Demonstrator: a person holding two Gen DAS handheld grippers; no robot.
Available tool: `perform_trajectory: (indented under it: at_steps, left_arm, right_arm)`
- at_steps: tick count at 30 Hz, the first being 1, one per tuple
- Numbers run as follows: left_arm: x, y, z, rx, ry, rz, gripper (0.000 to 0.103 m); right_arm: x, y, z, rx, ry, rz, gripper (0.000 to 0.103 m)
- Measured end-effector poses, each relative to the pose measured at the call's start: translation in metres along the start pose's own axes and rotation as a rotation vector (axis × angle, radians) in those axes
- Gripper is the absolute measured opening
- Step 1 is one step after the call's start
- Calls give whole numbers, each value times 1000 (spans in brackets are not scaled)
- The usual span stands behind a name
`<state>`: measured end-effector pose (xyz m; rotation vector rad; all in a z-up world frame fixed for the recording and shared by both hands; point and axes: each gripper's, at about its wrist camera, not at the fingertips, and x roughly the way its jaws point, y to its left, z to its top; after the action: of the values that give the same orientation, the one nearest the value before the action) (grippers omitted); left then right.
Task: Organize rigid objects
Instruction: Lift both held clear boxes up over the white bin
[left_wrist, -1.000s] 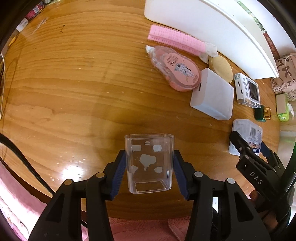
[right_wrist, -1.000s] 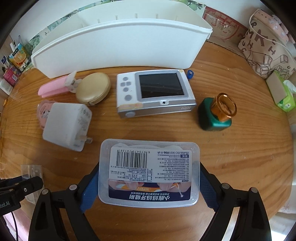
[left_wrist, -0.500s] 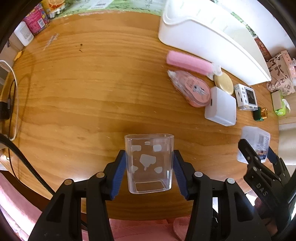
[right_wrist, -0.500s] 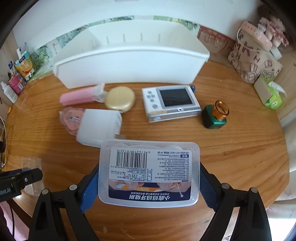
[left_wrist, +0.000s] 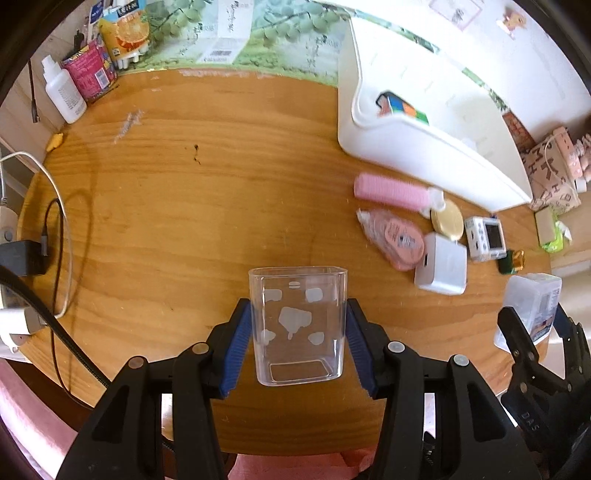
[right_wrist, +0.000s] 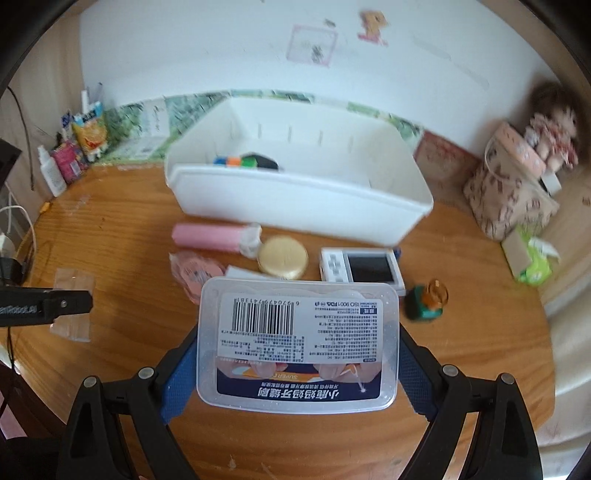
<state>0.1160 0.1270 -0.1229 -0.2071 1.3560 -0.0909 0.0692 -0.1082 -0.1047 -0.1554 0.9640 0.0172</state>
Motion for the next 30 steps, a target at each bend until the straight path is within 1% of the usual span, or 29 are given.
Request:
perform_trajectory:
  at_steps: [3,8,12,17,24,30]
  left_arm:
    - [-3,-11,7,-23,-26,-23,53]
    - [-25,-18,27,-14,-104,-24,53]
    - [-41,-29,44,-12,-171,-13,53]
    - [-59,-48,62,-1,-264,-17,53]
    - [-69,-69,86,-2,-364,-15,53]
    - [-71,-93,98,47,-470,-10,53]
  right_arm:
    - [-9,1,12,-33,-62,9,93]
    - [-20,-3,34,-60,-156,42,93]
    - [-25,-9,50,-76,-236,62,93]
    - [-30,-21,70,-93,-331,81,93]
    - [-28,-40,91,-112,-453,104,93]
    - [-14,-60,101,-108,-523,103,93]
